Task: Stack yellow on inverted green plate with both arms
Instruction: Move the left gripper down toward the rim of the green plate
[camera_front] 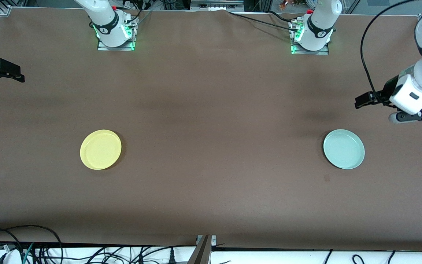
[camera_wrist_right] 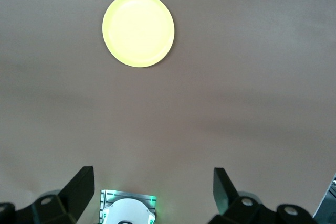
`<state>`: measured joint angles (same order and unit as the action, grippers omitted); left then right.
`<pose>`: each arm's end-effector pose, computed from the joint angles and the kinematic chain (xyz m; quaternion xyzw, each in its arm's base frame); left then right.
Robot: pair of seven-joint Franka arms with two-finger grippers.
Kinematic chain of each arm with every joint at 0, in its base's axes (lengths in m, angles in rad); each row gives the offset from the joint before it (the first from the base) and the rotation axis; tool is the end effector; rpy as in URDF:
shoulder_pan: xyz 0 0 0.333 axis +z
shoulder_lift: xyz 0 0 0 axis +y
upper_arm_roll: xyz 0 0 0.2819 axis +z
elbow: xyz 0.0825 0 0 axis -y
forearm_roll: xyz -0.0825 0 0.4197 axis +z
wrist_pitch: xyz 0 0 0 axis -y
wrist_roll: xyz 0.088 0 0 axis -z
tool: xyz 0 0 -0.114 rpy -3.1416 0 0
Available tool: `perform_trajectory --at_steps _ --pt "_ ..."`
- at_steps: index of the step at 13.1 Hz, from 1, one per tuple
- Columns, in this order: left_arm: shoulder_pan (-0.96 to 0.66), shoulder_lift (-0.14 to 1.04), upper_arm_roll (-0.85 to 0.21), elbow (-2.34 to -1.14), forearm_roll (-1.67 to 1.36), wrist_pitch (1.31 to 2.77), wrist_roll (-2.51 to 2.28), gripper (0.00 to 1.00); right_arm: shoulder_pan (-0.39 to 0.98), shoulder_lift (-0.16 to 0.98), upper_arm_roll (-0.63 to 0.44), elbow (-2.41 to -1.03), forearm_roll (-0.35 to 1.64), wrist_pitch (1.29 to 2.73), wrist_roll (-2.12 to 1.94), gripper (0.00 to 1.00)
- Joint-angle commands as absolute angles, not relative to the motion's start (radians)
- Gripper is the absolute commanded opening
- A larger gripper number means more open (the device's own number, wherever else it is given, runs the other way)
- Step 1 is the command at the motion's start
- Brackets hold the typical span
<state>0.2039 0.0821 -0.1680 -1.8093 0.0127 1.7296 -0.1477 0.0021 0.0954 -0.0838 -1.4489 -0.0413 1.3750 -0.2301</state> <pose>0.5975 0.0243 0.4272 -0.9927 -0.0896 0.0801 0.0038 0.5916 -0.0516 0.5725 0.9936 0.0714 -0.0871 0.0111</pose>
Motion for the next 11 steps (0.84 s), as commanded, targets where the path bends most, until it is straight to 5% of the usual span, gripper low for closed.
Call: perform_trajectory --at_steps 1,7,11 --pt "0.278 0.182 -0.173 -1.876 0.081 1.877 -0.123 1.0 -0.002 0.1 -0.08 -1.434 -0.055 1.361 -0.238 1.0" --pt "0.428 0.533 -0.175 -1.885 0.118 2.253 0.033 1.0 0.003 0.098 -0.075 -1.439 -0.054 1.355 -0.239 1.0" --pt "0.42 0.564 -0.17 -1.873 0.118 2.279 0.061 1.0 0.005 0.1 -0.075 -1.439 -0.045 1.344 -0.236 1.0"
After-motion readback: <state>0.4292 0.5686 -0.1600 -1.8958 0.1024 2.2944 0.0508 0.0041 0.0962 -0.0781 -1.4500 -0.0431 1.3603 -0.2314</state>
